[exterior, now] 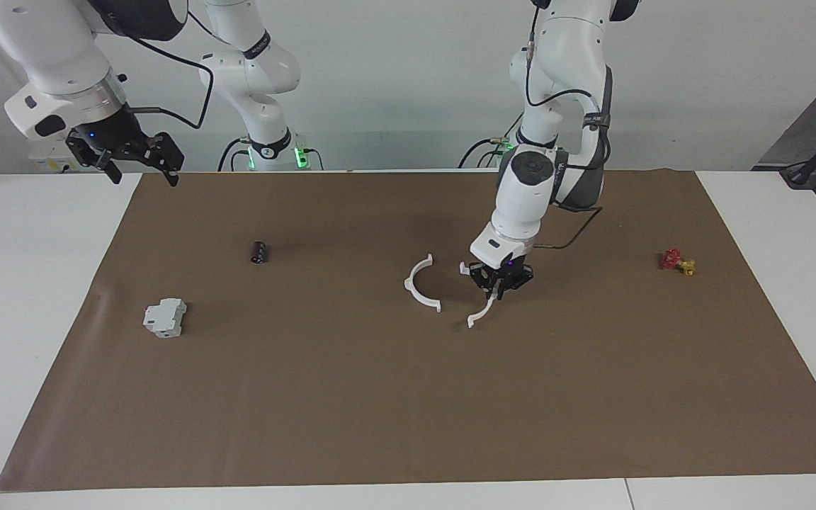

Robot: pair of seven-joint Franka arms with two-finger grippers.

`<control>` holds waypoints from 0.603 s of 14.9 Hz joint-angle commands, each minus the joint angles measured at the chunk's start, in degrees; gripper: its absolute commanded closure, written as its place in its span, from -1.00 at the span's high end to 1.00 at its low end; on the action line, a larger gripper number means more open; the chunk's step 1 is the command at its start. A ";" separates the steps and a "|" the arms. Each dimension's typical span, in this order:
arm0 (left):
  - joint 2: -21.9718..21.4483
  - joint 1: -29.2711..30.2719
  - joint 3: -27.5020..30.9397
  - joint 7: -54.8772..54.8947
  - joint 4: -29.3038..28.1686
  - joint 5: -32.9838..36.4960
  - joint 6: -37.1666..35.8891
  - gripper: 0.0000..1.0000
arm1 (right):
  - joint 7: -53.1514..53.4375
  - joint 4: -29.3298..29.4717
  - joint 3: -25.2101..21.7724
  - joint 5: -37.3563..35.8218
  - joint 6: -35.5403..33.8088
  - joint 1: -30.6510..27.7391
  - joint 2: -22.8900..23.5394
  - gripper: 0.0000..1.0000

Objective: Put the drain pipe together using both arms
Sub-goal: 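Carry the second half-ring with the left gripper onto the placed half-ring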

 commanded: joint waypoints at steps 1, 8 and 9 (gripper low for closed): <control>-3.28 -2.88 1.07 -5.30 -3.97 -0.09 -0.52 -1.00 | -1.20 -1.04 0.00 0.96 0.72 -0.45 -0.84 1.00; -4.51 -6.65 1.16 -10.05 -6.97 0.09 0.28 -1.00 | -1.20 -1.04 0.00 0.96 0.72 -0.19 -0.84 1.00; -4.60 -6.92 1.16 -10.41 -7.40 0.52 0.89 -1.00 | -1.20 -1.04 0.00 0.96 0.72 -0.19 -0.84 1.00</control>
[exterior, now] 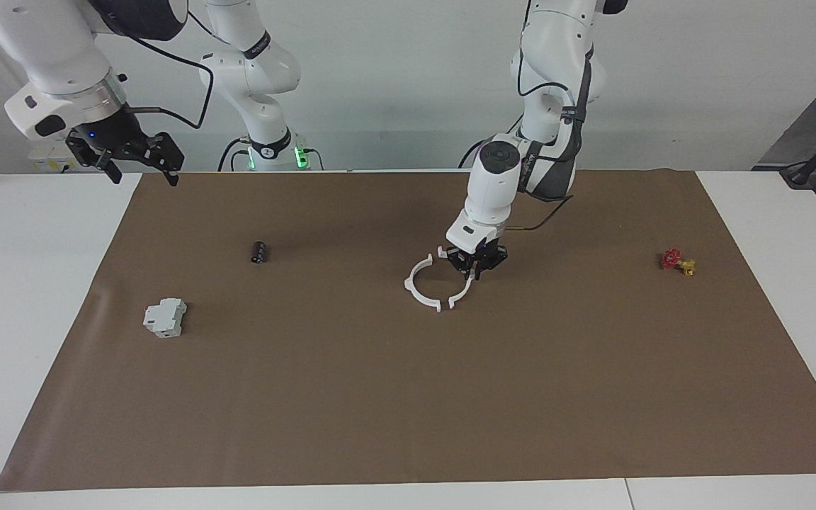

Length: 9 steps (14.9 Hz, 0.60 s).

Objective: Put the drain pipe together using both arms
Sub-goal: 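Carry the second half-ring with the left gripper onto the placed half-ring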

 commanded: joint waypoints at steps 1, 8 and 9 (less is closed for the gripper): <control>-2.09 -1.93 1.09 -2.08 -2.70 0.77 1.88 -1.00 | -1.20 -1.04 0.00 0.96 0.72 -0.21 -0.83 1.00; -2.18 -1.40 1.09 -1.47 -5.08 1.04 7.51 -1.00 | -1.20 -1.04 0.00 0.96 0.72 -0.21 -0.83 1.00; -2.18 -1.40 1.09 -1.47 -5.08 1.04 7.52 -1.00 | -1.20 -1.04 0.00 0.96 0.72 -0.21 -0.83 1.00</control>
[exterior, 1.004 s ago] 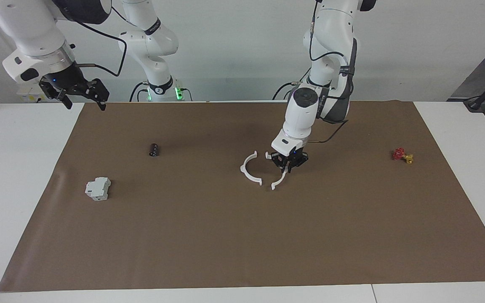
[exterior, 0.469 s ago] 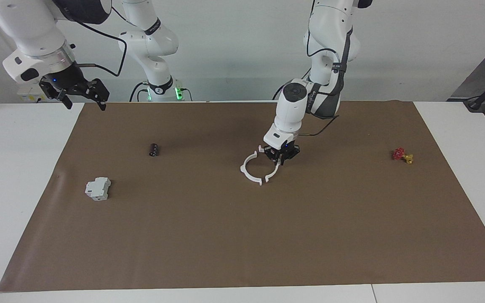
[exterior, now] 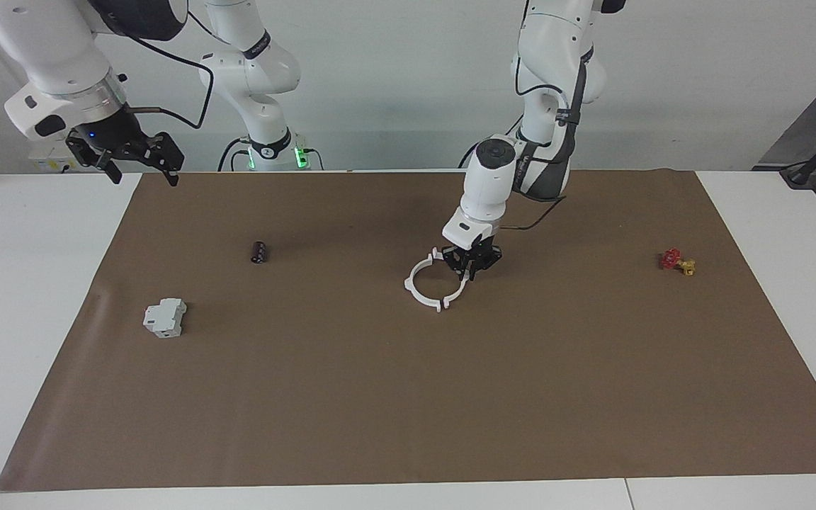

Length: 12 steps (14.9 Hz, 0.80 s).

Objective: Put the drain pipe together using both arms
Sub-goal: 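Carry the second half-ring with the left gripper onto the placed half-ring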

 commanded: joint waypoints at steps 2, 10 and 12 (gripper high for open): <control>-1.94 -0.60 0.63 -0.58 -2.13 2.40 2.00 -1.00 | -1.20 -1.04 0.00 0.96 0.72 -0.21 -0.83 1.00; -1.06 -0.68 0.63 1.09 -2.22 3.47 3.85 -1.00 | -1.20 -0.95 0.00 0.96 0.72 -0.12 -0.83 1.00; -0.62 -0.86 0.55 1.09 -2.13 4.70 3.94 -1.00 | -1.20 -1.04 0.00 0.96 0.72 -0.21 -0.83 1.00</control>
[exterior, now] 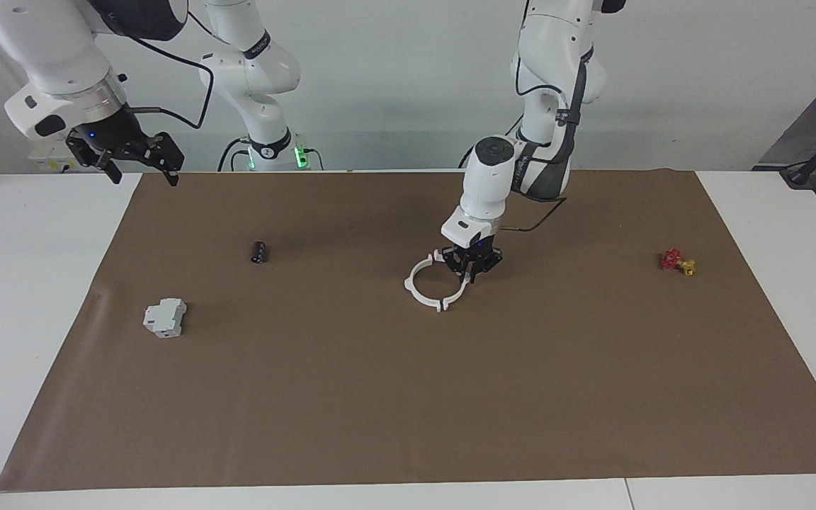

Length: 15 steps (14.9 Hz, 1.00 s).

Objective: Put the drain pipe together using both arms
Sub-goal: 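Carry the second half-ring with the left gripper onto the placed half-ring, then press the half-rings together into a ring and open the left gripper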

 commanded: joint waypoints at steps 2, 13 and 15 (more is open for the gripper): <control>-0.24 -0.79 0.56 -0.06 -1.44 1.92 1.69 -1.00 | -1.20 -1.04 0.00 0.96 0.72 -0.21 -0.83 1.00; 0.55 -1.75 0.64 -1.29 -0.91 1.92 1.77 -1.00 | -1.20 -0.95 0.00 0.96 0.72 -0.21 -0.83 1.00; 0.81 -1.93 0.64 -2.60 -0.83 1.92 2.38 -1.00 | -1.20 -1.04 0.00 0.96 0.72 -0.21 -0.83 1.00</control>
